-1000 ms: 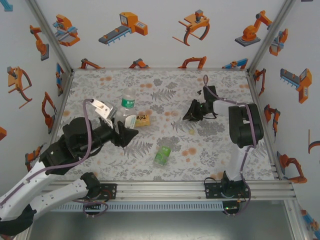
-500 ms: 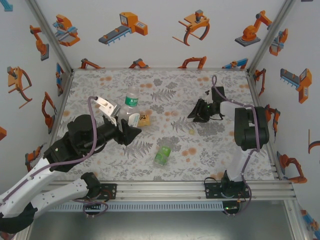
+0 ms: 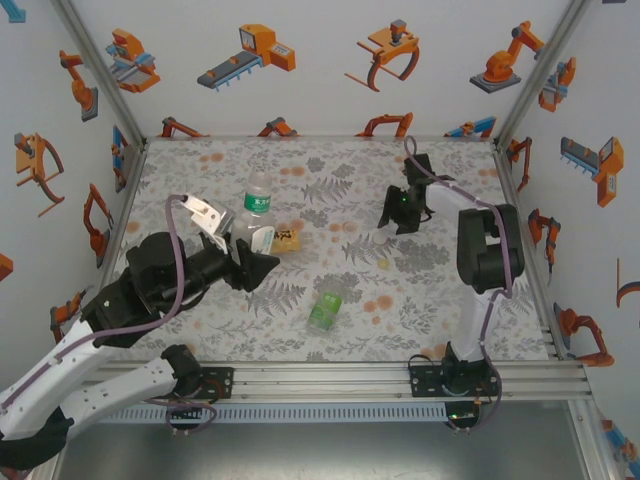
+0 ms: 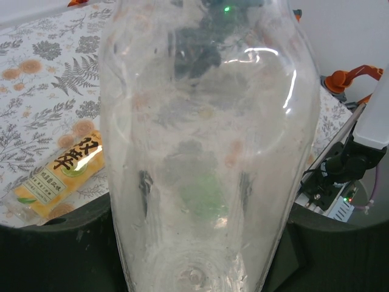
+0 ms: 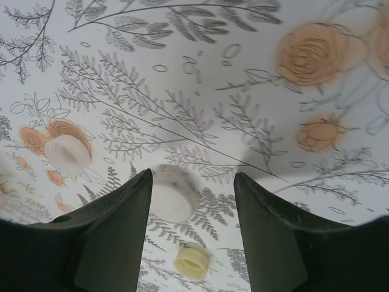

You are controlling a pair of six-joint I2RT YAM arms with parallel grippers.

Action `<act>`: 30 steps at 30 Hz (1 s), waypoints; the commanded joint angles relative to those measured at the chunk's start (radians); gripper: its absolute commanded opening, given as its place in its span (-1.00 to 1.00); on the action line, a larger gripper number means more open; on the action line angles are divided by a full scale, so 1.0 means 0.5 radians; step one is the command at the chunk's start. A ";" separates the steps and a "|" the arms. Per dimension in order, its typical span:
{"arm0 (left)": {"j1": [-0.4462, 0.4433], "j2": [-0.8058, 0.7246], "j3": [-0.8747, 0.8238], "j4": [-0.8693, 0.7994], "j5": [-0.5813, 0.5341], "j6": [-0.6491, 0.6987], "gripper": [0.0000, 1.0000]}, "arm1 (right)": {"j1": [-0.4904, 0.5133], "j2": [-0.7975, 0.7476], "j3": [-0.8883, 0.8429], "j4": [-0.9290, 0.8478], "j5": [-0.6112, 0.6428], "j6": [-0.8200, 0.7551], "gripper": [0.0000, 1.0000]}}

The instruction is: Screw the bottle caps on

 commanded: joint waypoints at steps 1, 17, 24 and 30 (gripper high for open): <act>0.008 -0.036 0.012 0.036 -0.014 -0.028 -1.00 | 0.099 0.082 0.166 -0.234 0.226 -0.077 0.08; 0.007 -0.109 -0.035 0.041 -0.019 -0.063 -1.00 | 0.371 0.215 0.336 -0.531 0.482 -0.175 0.07; 0.007 -0.097 -0.048 0.067 0.000 -0.077 -1.00 | 0.404 0.159 0.277 -0.548 0.507 -0.166 0.04; 0.007 -0.102 -0.048 0.068 0.005 -0.081 -1.00 | 0.425 0.154 0.261 -0.565 0.499 -0.154 0.02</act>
